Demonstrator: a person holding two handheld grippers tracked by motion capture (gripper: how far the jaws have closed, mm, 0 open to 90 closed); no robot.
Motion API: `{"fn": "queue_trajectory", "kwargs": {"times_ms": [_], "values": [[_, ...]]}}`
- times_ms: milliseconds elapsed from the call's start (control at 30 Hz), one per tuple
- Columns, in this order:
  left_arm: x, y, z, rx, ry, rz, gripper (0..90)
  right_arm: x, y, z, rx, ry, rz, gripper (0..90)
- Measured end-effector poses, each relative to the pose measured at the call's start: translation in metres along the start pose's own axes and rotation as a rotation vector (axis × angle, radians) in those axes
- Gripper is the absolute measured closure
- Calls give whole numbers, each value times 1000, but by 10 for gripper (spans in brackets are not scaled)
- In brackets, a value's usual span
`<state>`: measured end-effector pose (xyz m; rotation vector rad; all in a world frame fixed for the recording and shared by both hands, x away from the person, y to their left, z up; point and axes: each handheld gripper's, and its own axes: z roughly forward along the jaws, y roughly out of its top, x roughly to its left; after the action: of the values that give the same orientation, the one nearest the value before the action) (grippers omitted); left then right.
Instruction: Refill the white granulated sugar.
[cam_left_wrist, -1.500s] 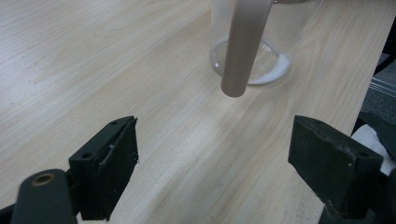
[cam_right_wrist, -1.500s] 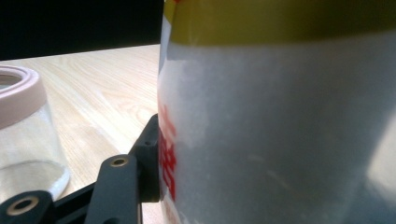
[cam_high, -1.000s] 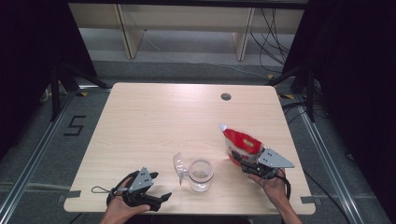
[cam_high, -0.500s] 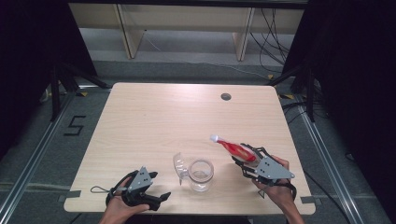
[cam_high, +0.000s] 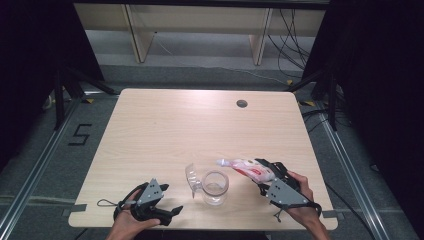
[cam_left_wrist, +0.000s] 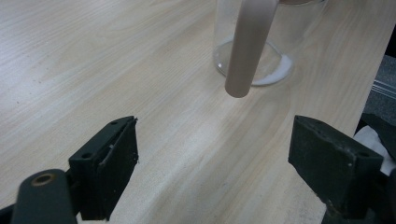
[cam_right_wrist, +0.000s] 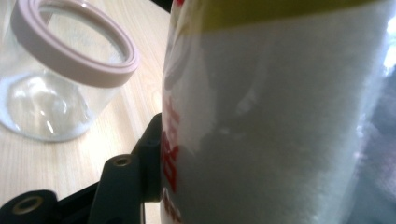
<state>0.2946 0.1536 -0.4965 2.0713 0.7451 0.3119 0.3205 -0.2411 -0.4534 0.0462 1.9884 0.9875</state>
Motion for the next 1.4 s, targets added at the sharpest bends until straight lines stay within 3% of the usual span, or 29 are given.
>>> {"fn": "queue_trajectory", "kwargs": {"times_ms": [100,167,200,233,300,367,433,467,500,533,567,733,767,800,833,900,1000,1033,1067,1100,1133,1200,1233,1267,1300,1333,1400], "values": [[0,0,-1,6,-1,8,154,1,2,0,12,8,-55,484],[0,0,0,1,-1,0,154,5,4,0,24,5,-49,484],[0,0,-1,7,0,7,154,4,5,1,13,10,-83,484],[0,0,-1,6,5,6,154,6,5,0,17,3,-62,485],[2,1,-2,24,23,21,154,4,7,-1,24,-6,-136,485],[0,0,-1,4,6,-6,154,5,9,-3,29,-1,-131,485],[1,0,-1,11,9,2,154,6,11,-4,43,-1,-163,485],[1,0,-1,10,9,2,154,4,13,-4,50,-2,-235,485],[1,0,-1,11,9,1,154,8,12,-7,68,-5,-202,486],[1,0,-1,11,9,0,154,8,13,-7,73,-7,-239,486],[1,0,-1,12,8,1,154,10,12,-9,83,-12,-221,486],[1,0,0,12,9,0,154,11,12,-8,101,-13,-318,487],[0,0,0,9,14,-1,154,13,12,-8,112,-13,-288,487],[0,0,1,4,17,-2,154,9,15,-6,96,-10,-388,487],[0,0,0,7,17,0,154,12,14,-7,113,-12,-351,487],[1,0,1,4,16,-2,154,16,16,-8,137,-19,-348,488],[1,0,0,8,14,-1,154,16,17,-5,121,-21,-392,489],[2,0,0,11,15,8,154,13,20,-4,124,-22,-471,488],[3,0,0,11,26,19,154,18,18,-4,145,-31,-417,489],[3,0,0,12,24,20,154,17,20,-3,149,-28,-484,489],[2,0,0,9,19,11,154,20,18,-3,158,-26,-443,489],[3,-1,1,-7,19,-4,154,19,21,-2,149,-25,-499,490],[6,0,-1,17,22,18,154,22,19,-3,168,-31,-458,490],[4,-1,0,-7,13,-9,154,20,22,-3,166,-29,-520,490],[3,0,-1,-16,1,-38,154,19,23,-4,177,-39,-542,491],[5,0,-1,-24,-3,-34,154,22,21,-4,176,-45,-504,491],[4,0,-1,-16,9,-26,154,20,23,-4,188,-47,-566,491]]}}
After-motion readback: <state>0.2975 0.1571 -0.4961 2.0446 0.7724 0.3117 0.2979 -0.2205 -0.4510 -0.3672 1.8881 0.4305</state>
